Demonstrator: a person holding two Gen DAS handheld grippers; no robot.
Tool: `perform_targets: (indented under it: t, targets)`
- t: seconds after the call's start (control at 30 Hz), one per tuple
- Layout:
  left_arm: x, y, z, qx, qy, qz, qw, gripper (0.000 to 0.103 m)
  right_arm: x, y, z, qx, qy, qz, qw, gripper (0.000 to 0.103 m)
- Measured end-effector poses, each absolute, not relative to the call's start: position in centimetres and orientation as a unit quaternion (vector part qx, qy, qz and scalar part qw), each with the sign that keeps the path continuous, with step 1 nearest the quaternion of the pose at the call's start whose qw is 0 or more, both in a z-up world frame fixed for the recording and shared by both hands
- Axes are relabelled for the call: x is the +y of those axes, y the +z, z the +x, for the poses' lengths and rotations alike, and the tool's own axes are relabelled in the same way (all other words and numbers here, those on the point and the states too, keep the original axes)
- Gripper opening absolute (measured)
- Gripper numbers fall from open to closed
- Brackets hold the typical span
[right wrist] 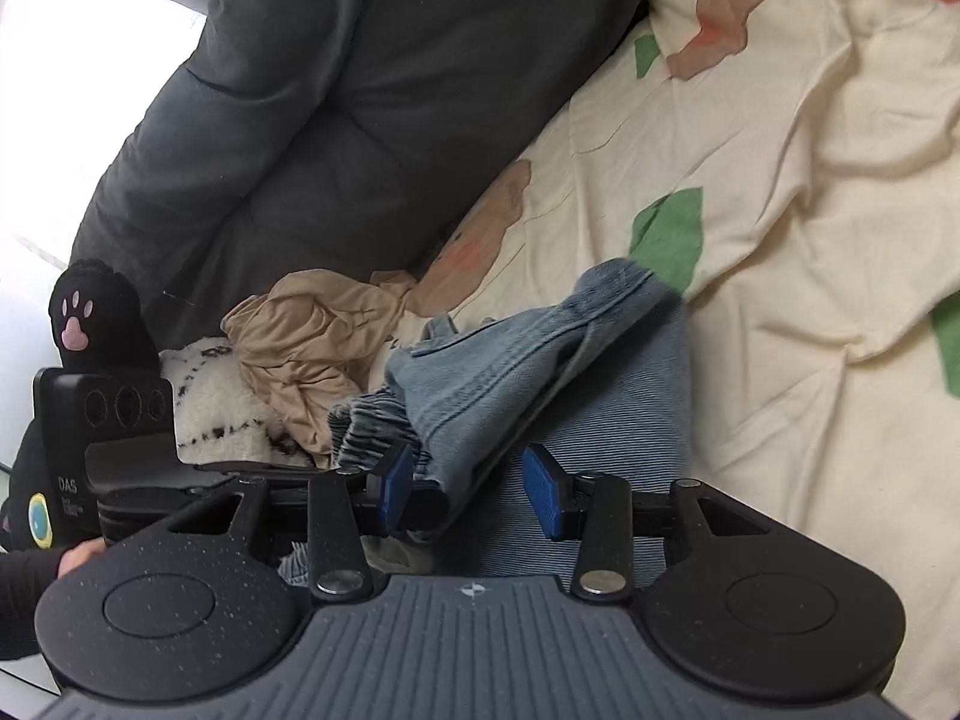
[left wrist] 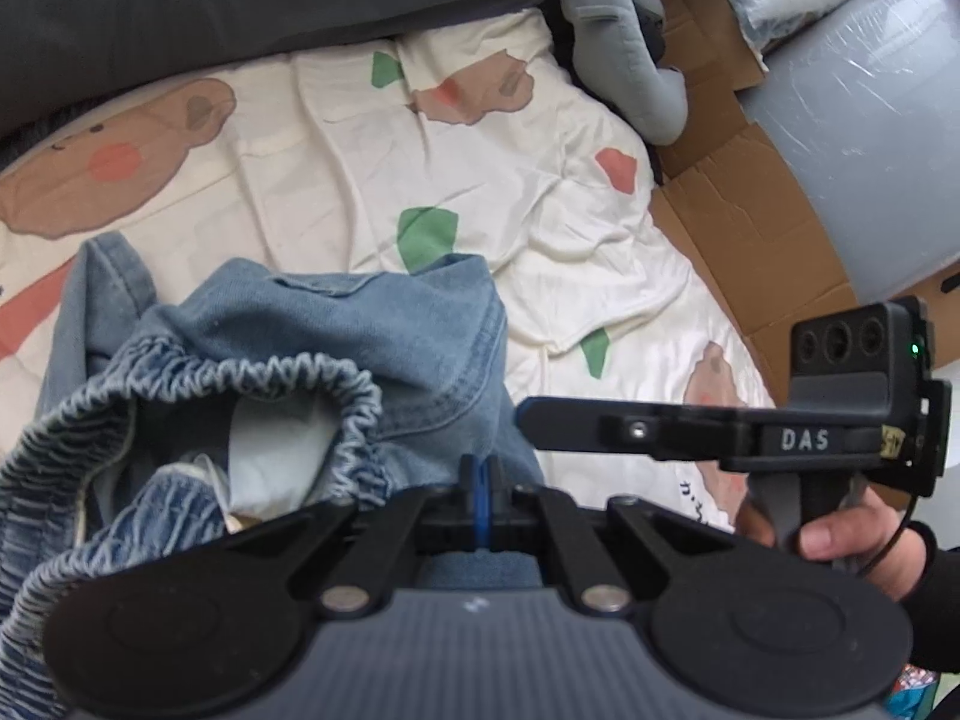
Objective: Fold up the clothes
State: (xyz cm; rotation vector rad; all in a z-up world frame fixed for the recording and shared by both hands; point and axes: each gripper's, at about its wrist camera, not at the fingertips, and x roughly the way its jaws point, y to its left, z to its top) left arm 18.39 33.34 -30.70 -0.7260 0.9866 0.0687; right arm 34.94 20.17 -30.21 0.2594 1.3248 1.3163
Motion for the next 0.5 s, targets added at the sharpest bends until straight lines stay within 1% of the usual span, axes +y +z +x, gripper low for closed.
perform_targets:
  t: [0.2,0.33,0.5]
  targets:
    - [32.0,-31.9,18.9,0.478,-0.002,-0.341,0.809,0.0,21.4,-31.8,35.2,0.607,0.522,0.181,0.571,0.048]
    - [31.3,-32.6,19.1,0.487,-0.007,-0.339,0.805,0.0,22.5,-33.1,35.3,0.626,0.482,0.192,0.583,0.048]
    - [32.5,-30.5,18.8,0.482,0.001,-0.304,0.822,0.0,22.7,-33.0,36.2,0.618,0.474,0.2,0.594,0.048]
